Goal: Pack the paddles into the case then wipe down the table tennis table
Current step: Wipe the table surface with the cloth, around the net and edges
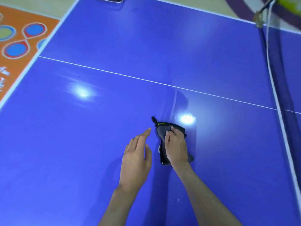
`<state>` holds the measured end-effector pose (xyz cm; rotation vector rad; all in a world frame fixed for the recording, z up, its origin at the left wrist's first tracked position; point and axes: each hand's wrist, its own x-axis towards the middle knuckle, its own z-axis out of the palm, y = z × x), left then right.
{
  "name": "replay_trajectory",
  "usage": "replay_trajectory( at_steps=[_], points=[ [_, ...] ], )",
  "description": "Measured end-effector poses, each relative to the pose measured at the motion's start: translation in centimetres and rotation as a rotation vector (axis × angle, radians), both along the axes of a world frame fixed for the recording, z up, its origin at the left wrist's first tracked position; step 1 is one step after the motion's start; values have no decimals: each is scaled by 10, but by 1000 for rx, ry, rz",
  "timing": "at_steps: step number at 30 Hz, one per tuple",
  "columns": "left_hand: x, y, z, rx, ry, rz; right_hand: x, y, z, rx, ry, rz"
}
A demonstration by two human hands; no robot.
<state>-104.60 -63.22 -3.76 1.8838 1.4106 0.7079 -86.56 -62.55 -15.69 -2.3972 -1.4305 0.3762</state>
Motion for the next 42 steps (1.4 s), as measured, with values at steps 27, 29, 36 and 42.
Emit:
replay_trajectory(
  at_steps=[27, 29, 36, 42],
  points=[
    [-18, -55, -34, 19, 207, -283, 32, -36, 30, 33, 538, -437],
    [-1, -59, -42, -65, 242, -369, 31, -34, 31, -42, 580, -443],
    [54, -68, -67, -350, 339, -436, 36, -31, 16, -147, 276, -327],
    [65, -78, -66, -351, 514, -388, 55, -12, 25, -147, 37, -189]
  ],
)
